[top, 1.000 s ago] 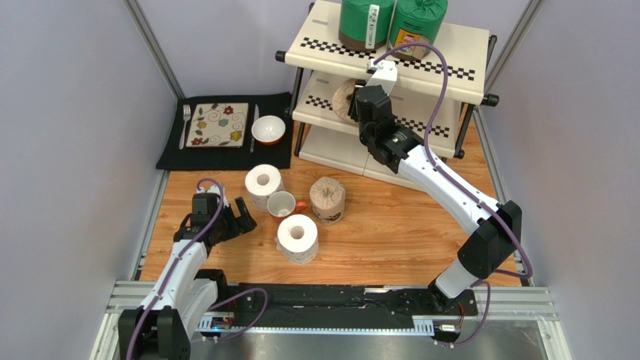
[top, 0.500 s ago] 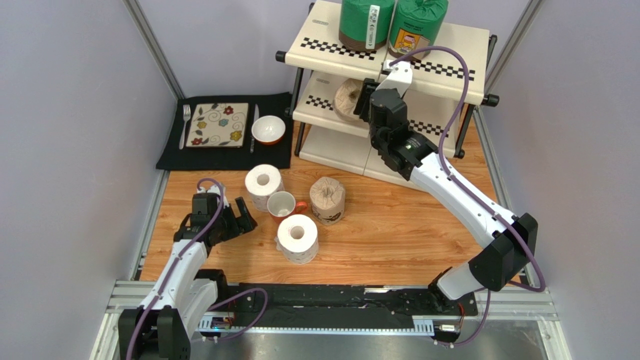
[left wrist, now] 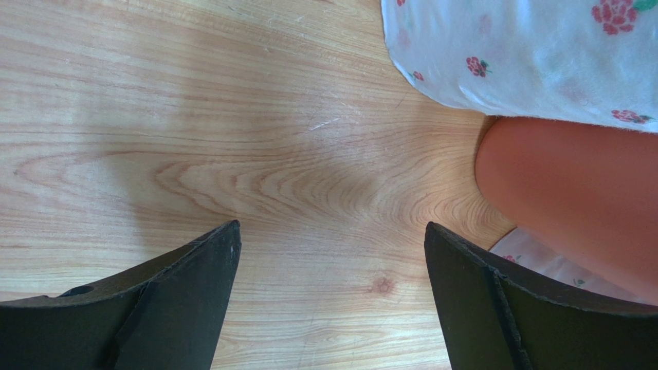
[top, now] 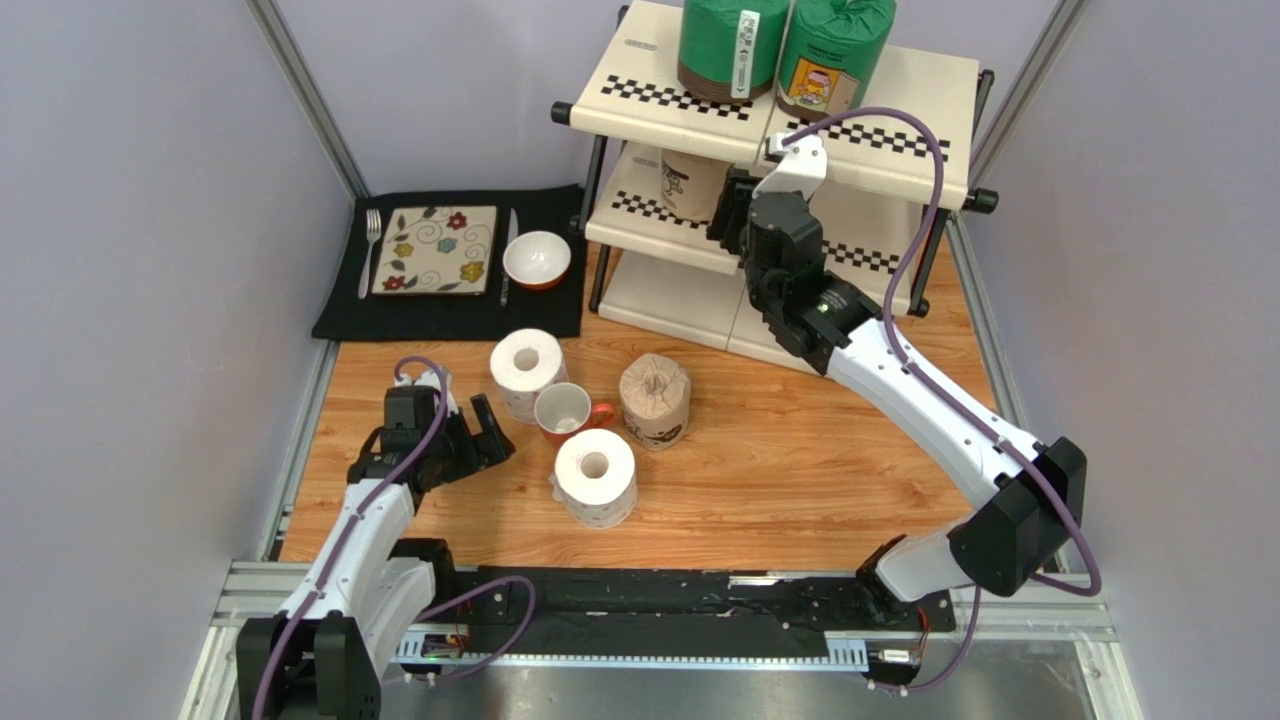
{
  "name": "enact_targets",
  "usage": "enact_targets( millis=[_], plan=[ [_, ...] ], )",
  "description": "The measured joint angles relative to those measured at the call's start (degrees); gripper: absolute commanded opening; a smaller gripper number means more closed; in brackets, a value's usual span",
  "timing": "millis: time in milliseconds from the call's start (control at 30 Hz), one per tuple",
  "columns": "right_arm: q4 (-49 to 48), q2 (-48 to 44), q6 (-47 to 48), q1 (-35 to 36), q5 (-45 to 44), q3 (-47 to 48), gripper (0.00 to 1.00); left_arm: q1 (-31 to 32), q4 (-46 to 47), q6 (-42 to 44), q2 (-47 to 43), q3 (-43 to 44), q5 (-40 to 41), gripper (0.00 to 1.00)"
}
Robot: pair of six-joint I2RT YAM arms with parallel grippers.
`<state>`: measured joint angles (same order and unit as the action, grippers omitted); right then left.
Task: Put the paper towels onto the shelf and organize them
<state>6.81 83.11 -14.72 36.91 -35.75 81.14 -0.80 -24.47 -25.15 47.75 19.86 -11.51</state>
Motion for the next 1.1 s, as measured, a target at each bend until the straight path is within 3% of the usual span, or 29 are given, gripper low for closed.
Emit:
enact_targets(
  millis=[167,333,400,433,533,800,1100],
  plan=[
    [-0.3,-9.5,0.3,4.4,0.7,-11.3,0.63,0.0,0.0,0.0,0.0,0.0,0.0,0.97],
    [0.9,-19.3,0.6,19.3,0.4,-20.3,0.69,0.0,0.0,0.0,0.0,0.0,0.0,0.97],
    [2.8,-20.4,-2.0,22.1,1.4,-22.5,0.78,0.0,0.0,0.0,0.0,0.0,0.0,0.97],
    [3.5,-20.5,-3.2,22.2,1.6,-23.5,0.86,0.0,0.0,0.0,0.0,0.0,0.0,0.97],
    [6.7,-19.3,-8.5,22.0,1.8,-27.7,0.90,0.0,0.1,0.0,0.0,0.0,-0.1,0.97],
    [10.5,-12.6,-18.2,20.0,2.2,-31.1,0.91,0.0,0.1,0.0,0.1,0.0,-0.1,0.97],
    [10.9,-5.2,-23.7,13.5,9.5,-29.4,0.89,0.0,0.1,0.0,0.0,0.0,0.0,0.97]
  ],
)
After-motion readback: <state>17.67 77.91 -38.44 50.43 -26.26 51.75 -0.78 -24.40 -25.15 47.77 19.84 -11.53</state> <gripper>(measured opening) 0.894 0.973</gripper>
